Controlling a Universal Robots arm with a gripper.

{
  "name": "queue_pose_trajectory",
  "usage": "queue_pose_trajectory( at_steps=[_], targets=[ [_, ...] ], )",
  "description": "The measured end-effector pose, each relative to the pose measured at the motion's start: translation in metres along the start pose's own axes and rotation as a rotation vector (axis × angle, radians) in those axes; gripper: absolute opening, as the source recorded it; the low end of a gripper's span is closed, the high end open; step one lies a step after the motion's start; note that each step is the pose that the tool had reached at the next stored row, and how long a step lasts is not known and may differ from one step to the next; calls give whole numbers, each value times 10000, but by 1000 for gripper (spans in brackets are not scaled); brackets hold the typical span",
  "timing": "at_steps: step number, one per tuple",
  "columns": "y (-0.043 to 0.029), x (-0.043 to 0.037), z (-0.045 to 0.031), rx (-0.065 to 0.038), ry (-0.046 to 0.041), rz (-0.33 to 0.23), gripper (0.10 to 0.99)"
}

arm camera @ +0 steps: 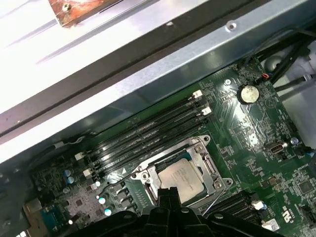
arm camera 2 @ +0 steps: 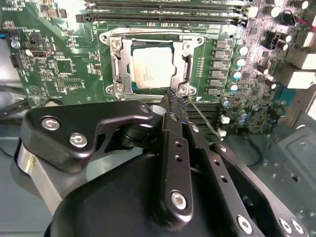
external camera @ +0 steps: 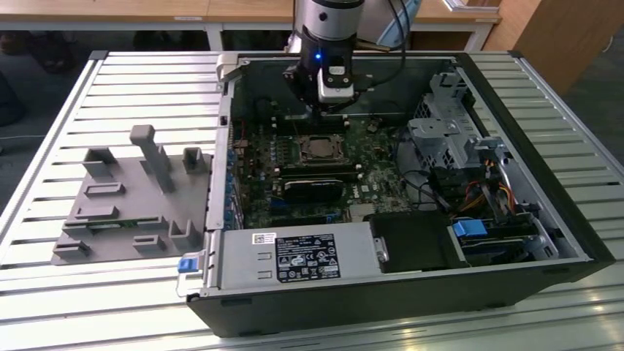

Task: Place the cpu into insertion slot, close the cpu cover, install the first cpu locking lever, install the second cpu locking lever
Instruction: 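Install the first cpu locking lever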

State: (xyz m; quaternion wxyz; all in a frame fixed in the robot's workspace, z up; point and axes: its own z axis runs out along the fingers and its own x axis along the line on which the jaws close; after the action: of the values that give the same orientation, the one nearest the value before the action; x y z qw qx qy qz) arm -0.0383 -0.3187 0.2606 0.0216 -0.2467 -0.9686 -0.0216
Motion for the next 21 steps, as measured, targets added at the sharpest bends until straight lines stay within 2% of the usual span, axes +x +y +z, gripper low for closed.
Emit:
queue_pose_trajectory(
  at_steps=[10, 18, 21],
  targets=[
    [0, -1, 6, 43, 15, -980, 106],
    [-3, 2, 16, 18, -84, -1569, 106],
    [-3, 2, 18, 24, -89, -1892, 106]
  ],
)
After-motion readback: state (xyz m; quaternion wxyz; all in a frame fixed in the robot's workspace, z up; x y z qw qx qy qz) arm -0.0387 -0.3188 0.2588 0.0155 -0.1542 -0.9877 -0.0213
